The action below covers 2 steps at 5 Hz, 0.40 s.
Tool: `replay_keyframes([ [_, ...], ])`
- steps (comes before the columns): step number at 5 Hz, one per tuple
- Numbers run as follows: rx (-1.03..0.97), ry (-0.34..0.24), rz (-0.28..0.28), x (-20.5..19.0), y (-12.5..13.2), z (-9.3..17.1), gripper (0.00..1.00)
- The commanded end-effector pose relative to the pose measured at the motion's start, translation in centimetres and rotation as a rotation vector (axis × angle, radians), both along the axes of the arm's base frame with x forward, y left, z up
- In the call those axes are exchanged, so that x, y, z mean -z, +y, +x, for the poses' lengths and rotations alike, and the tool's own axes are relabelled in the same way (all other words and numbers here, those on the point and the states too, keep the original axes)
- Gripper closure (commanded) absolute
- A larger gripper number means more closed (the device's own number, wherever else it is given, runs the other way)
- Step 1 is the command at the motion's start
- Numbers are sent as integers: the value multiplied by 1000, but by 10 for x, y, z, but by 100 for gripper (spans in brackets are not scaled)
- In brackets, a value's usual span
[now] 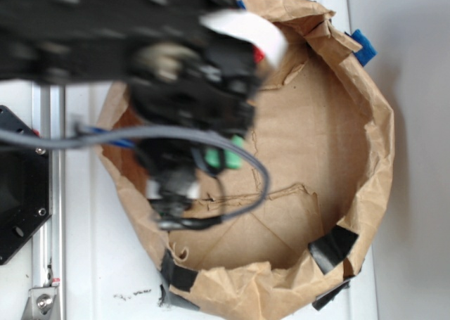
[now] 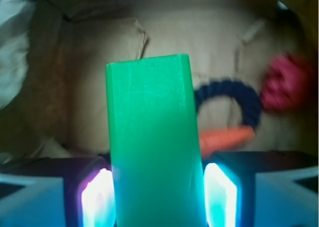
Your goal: Grab the green block.
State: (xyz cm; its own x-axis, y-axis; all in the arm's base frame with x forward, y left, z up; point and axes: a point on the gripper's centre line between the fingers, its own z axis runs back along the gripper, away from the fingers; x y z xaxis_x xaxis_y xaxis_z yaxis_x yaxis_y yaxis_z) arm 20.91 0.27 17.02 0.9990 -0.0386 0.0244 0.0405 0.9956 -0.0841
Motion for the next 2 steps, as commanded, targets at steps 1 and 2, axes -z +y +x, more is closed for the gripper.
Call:
replay_keyframes([
  [1, -56, -92, 48, -36, 4, 7, 100],
  [2, -60, -91, 43, -34, 10, 14, 100],
])
